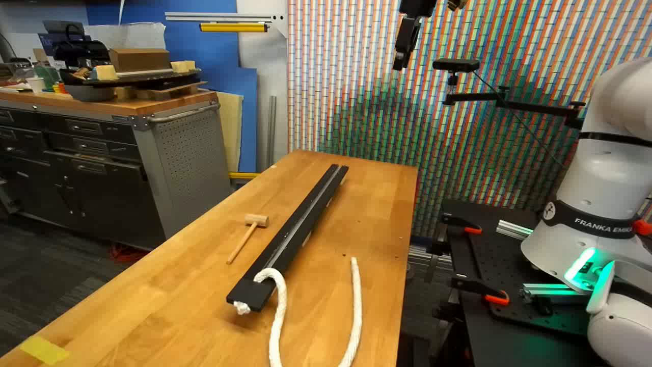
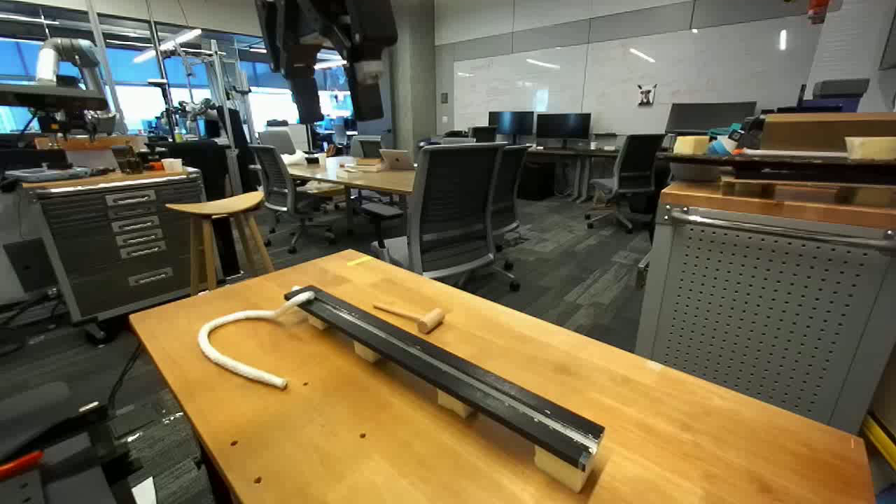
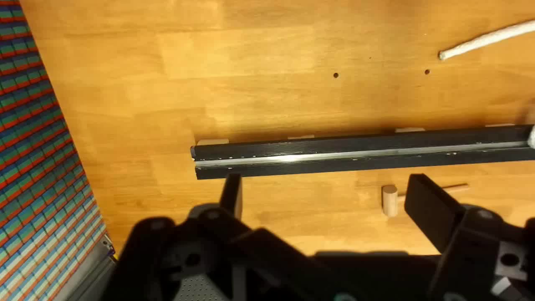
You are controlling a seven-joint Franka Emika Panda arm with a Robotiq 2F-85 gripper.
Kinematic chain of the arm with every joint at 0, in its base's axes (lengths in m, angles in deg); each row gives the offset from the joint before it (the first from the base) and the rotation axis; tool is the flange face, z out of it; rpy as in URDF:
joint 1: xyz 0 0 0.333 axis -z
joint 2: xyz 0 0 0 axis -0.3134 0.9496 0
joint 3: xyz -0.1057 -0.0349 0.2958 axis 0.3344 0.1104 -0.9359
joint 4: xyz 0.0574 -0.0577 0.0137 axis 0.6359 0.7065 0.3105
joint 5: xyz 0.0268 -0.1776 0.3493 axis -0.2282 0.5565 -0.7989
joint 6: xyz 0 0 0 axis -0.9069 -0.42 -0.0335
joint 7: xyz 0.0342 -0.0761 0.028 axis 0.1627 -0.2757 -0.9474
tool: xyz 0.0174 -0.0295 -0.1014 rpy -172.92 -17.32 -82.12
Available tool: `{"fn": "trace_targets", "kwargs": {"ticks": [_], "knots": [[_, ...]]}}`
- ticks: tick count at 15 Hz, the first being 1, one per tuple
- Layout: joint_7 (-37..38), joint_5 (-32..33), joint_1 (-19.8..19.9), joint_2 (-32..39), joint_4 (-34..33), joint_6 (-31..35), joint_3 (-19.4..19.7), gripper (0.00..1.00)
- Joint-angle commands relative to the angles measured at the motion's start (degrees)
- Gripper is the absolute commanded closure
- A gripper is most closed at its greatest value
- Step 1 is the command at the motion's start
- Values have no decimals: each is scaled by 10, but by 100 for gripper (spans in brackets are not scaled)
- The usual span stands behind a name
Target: Put the rope on the black thing
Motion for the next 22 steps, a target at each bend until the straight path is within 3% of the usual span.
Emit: {"fn": "trace_targets", "kwargs": {"ticks": [1, 13, 16, 22], "knots": [[-2, -3, 5, 1, -3, -1, -4, 0], [-2, -3, 5, -1, -9, -1, -4, 0], [34, -16, 3, 5, -2, 48, -12, 0], [207, 4, 25, 56, 9, 199, -65, 0]]}}
